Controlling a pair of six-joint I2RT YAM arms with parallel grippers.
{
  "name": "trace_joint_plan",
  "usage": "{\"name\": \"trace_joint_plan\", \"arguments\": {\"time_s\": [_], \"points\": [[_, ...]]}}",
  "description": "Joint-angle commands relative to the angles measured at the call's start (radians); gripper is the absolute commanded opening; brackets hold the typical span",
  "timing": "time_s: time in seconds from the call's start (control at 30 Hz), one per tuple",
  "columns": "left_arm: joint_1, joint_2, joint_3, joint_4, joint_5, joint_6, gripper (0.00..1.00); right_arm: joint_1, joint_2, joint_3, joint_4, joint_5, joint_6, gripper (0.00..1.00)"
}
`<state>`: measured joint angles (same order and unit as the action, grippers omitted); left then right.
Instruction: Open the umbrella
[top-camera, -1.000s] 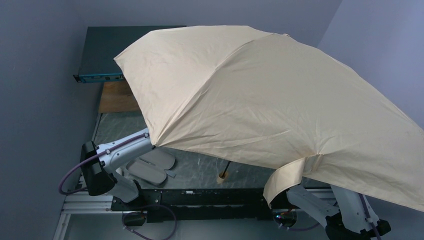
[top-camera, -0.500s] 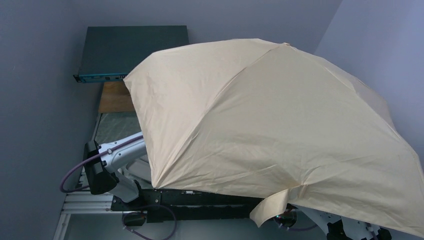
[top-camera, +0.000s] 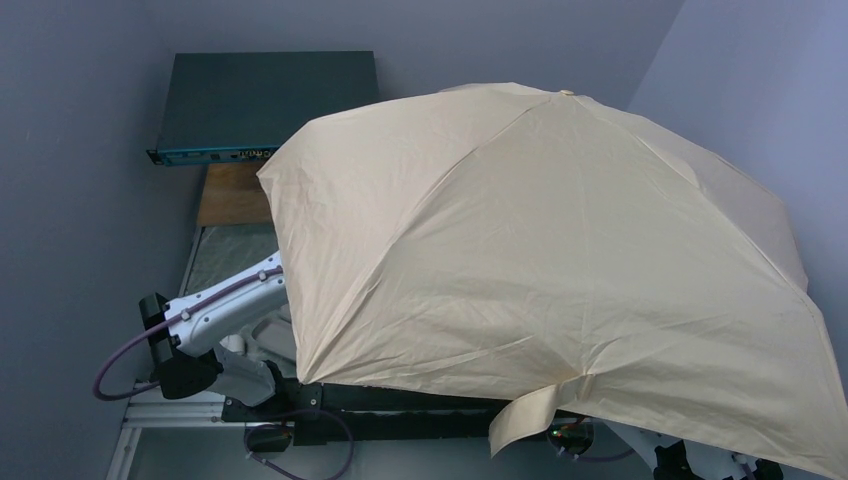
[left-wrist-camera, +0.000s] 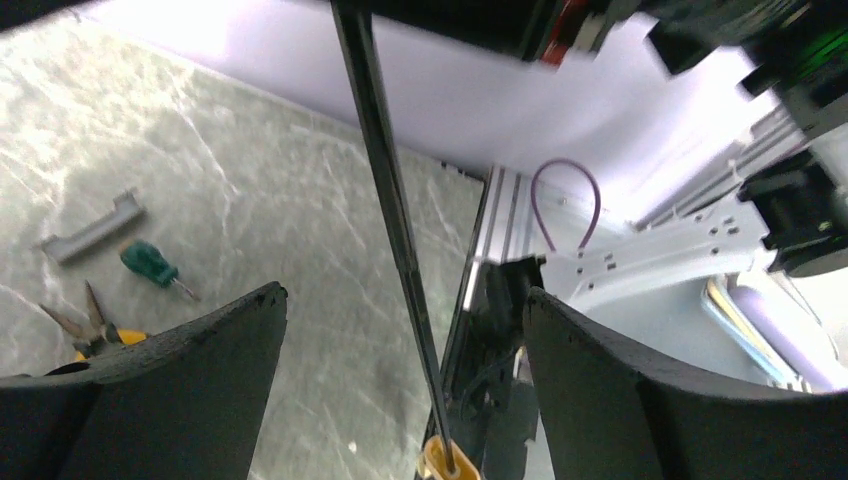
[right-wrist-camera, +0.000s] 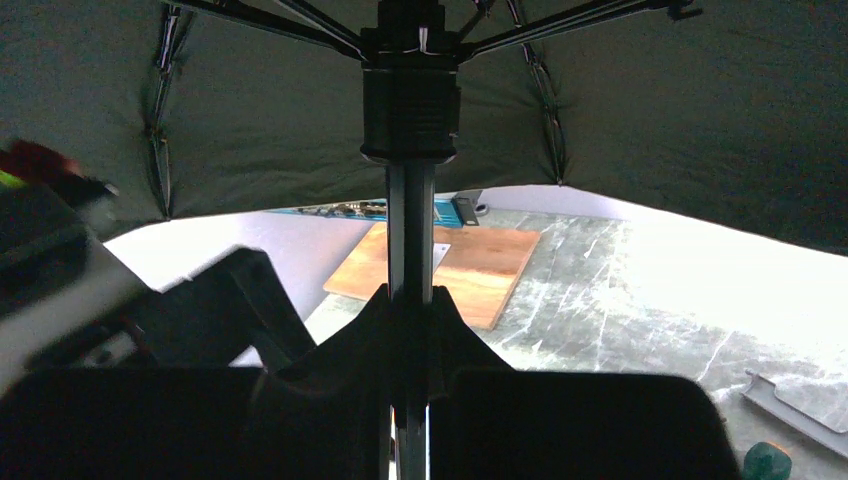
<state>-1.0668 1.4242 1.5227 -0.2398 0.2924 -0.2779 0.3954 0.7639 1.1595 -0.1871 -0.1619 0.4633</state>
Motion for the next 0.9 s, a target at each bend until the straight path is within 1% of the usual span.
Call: {"name": "trace_joint_plan", "arguments": {"time_s": [0.0, 0.07, 0.13, 0.23, 0.3, 0.47, 0.53, 0.6, 0.7, 0.73, 0.8, 0.87], "points": [[0.02, -0.037, 0.055, 0.157, -0.037, -0.036, 0.91, 0.002, -0.007, 0.053, 0.096, 0.005, 0.0, 0.0], [0.026, -0.014, 0.065, 0.18, -0.04, -0.044, 0.89, 0.001, -0.003, 0.069, 0.091, 0.012, 0.004, 0.0], [0.037, 0.018, 0.075, 0.202, -0.042, -0.056, 0.86, 0.001, -0.001, 0.08, 0.094, 0.001, 0.009, 0.0], [0.053, 0.073, 0.113, 0.22, -0.01, -0.092, 0.79, 0.001, 0.002, 0.092, 0.098, -0.026, 0.018, 0.0], [0.056, 0.1, 0.133, 0.232, 0.005, -0.1, 0.75, 0.001, 0.002, 0.097, 0.101, -0.055, 0.02, 0.0], [0.068, 0.174, 0.198, 0.232, 0.053, -0.112, 0.72, 0.002, -0.018, 0.076, 0.164, -0.142, 0.052, 0.0], [0.07, 0.195, 0.208, 0.254, 0.084, -0.124, 0.68, 0.001, -0.018, 0.075, 0.18, -0.164, 0.073, 0.0], [0.07, 0.204, 0.206, 0.283, 0.104, -0.137, 0.59, 0.001, -0.018, 0.075, 0.182, -0.174, 0.084, 0.0], [0.071, 0.206, 0.193, 0.331, 0.147, -0.152, 0.5, 0.001, -0.022, 0.066, 0.203, -0.175, 0.085, 0.0], [0.07, 0.207, 0.191, 0.339, 0.155, -0.154, 0.46, 0.002, -0.023, 0.063, 0.21, -0.172, 0.086, 0.0], [0.071, 0.206, 0.198, 0.328, 0.152, -0.15, 0.28, 0.002, -0.025, 0.064, 0.211, -0.166, 0.083, 0.0], [0.071, 0.205, 0.205, 0.315, 0.147, -0.144, 0.16, 0.001, -0.025, 0.066, 0.211, -0.155, 0.08, 0.0]]}}
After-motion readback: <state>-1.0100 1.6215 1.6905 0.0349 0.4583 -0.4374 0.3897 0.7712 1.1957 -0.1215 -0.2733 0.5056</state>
